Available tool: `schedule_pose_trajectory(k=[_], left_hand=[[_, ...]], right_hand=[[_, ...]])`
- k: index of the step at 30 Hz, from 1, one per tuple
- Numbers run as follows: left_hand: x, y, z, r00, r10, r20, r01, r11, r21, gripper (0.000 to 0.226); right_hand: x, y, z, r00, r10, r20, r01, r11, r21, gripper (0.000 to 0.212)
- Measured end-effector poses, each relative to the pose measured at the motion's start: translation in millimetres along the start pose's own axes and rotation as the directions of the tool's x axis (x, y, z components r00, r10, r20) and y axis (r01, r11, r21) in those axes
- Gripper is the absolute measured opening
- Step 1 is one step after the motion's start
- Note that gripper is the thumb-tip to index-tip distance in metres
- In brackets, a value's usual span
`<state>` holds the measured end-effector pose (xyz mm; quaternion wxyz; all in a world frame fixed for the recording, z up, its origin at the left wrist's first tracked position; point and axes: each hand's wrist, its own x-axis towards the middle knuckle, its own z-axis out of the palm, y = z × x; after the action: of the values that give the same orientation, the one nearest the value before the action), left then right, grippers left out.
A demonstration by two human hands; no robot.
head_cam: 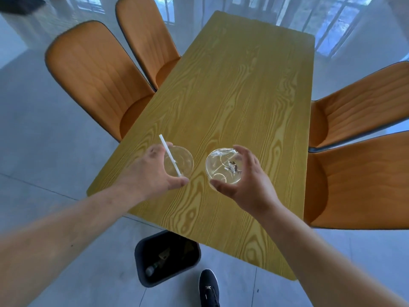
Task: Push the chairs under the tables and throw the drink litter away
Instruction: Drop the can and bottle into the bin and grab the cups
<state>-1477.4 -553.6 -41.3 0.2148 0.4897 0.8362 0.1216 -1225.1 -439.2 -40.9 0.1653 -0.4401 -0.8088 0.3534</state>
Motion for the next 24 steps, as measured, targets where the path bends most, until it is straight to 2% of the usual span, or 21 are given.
schedule_pose_trajectory(k=[10,14,21,24], left_hand=[[-156,-79,13,0.998,0.055,0.003,-0.054,0.988,-0.147,0.108],[-206,-109,21,0.998,0.058,-0.004,-0.058,0.988,-0.146,0.110],[-223,-139,44,0.998,0.014,-0.054,-0.023,0.984,-0.178,0.109],[-219,-152,71,0.998,-0.012,-0.054,0.003,0.985,-0.173,0.112]], right_hand=[[-159,-52,77,0.998,-0.053,0.033,0.053,0.998,-0.019,0.100],[-212,-54,104,0.997,-0.005,0.077,0.005,1.000,-0.008,0.098],[-227,-31,134,0.995,0.054,0.088,-0.051,0.998,-0.037,0.101],[-215,-12,154,0.990,0.090,0.107,-0.088,0.996,-0.029,0.109]])
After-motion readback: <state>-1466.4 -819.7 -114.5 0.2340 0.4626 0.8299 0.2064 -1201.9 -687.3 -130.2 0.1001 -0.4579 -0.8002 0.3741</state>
